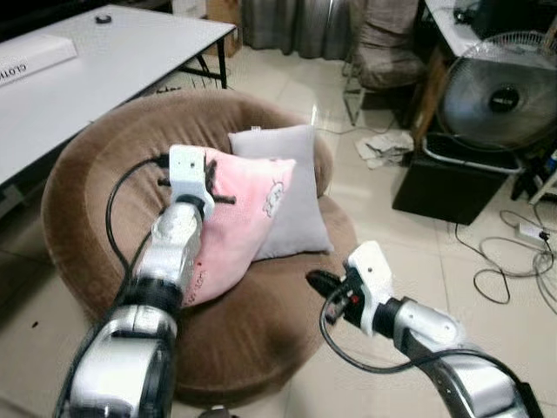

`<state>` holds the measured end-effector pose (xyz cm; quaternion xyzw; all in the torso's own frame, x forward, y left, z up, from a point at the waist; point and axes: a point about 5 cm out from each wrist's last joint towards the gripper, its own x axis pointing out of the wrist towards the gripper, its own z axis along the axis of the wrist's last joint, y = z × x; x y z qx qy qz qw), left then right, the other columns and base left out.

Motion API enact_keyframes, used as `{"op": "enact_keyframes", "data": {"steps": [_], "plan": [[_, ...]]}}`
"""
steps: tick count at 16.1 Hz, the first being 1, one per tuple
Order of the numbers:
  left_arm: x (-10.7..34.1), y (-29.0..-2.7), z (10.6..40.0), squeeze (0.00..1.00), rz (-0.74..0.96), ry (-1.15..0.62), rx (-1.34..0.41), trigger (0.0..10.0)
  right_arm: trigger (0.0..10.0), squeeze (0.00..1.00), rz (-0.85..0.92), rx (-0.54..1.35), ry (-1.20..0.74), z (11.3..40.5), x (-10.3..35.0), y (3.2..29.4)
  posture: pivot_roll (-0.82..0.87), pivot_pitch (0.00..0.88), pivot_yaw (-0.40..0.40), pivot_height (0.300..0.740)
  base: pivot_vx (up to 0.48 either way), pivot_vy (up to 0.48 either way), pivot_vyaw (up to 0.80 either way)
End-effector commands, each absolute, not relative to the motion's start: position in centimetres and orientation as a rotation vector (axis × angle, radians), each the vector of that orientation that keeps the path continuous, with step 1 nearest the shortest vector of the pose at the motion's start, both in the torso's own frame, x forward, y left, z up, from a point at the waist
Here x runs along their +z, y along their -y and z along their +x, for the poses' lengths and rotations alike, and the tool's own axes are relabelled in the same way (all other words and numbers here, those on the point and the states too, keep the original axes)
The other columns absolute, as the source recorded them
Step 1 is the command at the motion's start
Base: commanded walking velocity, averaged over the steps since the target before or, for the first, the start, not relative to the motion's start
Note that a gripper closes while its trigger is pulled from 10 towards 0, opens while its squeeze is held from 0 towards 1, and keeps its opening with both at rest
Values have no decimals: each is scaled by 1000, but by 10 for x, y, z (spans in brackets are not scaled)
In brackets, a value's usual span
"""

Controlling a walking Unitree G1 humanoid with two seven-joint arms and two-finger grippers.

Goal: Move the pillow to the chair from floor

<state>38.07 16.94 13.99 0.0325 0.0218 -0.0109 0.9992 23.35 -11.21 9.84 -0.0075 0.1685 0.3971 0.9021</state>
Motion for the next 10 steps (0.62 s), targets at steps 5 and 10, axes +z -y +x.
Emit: {"op": "enact_keyframes", "data": {"steps": [5, 10], "plan": [[139, -232, 379, 0, 174, -141, 404, 10000, 10000, 0, -32, 844, -375, 221, 102, 116, -22, 102, -22, 740, 0, 0, 0], [119, -259, 366, 0, 241, -284, 526, 10000, 10000, 0, -40, 869, -396, 217, 105, 115, -12, 105, -37, 740, 0, 0, 0]]}}
